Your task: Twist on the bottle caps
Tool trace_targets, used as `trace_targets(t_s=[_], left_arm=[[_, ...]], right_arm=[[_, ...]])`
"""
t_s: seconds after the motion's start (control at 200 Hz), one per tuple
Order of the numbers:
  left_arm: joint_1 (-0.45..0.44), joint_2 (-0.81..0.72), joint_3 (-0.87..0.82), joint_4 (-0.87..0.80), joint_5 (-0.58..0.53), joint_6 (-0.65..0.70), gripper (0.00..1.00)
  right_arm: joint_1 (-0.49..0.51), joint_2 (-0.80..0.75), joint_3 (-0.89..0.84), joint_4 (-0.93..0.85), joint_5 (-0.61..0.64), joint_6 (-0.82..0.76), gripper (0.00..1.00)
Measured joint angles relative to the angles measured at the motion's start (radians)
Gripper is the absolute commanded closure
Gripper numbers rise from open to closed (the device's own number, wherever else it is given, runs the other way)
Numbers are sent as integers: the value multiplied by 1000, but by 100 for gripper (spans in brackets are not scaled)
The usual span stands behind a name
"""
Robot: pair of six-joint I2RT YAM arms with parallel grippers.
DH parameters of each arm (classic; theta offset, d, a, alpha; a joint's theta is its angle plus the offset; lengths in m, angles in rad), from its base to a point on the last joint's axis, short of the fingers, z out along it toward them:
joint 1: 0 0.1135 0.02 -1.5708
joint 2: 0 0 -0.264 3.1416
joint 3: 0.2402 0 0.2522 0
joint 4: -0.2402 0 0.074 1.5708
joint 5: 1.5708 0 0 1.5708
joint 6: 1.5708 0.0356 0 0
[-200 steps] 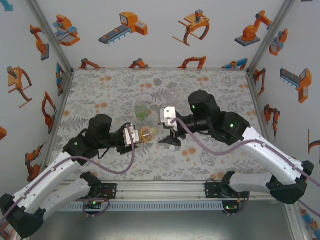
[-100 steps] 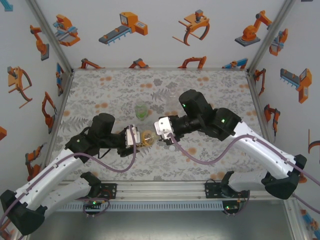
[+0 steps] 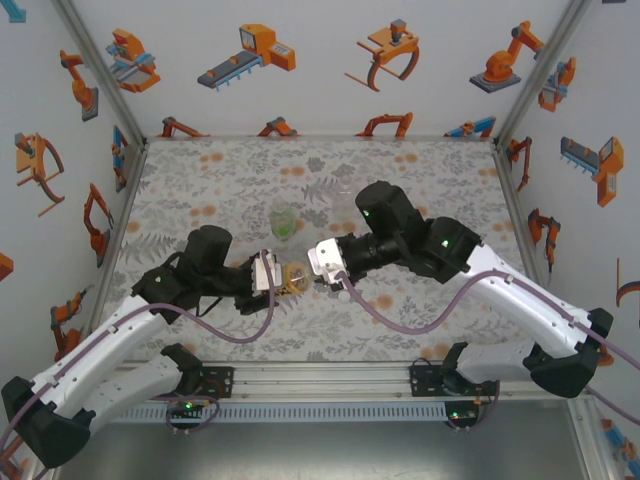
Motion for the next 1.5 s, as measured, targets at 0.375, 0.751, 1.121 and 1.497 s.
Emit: trace_targets(t_s=[0.375, 0.751, 1.121, 1.497], left_arm=[[0, -17, 0, -30, -16, 4, 100], [1, -58, 0, -56, -115, 6, 100], [2, -77, -14, -75, -182, 5, 100], [0, -73, -16, -13, -172, -1, 100]], right_arm=[[2, -22, -62, 117, 23, 283, 80], [1, -47, -177, 334, 198, 1054, 80], [-8, -49, -257, 411, 306, 1632, 72], [1, -43, -259, 415, 320, 1706, 46]])
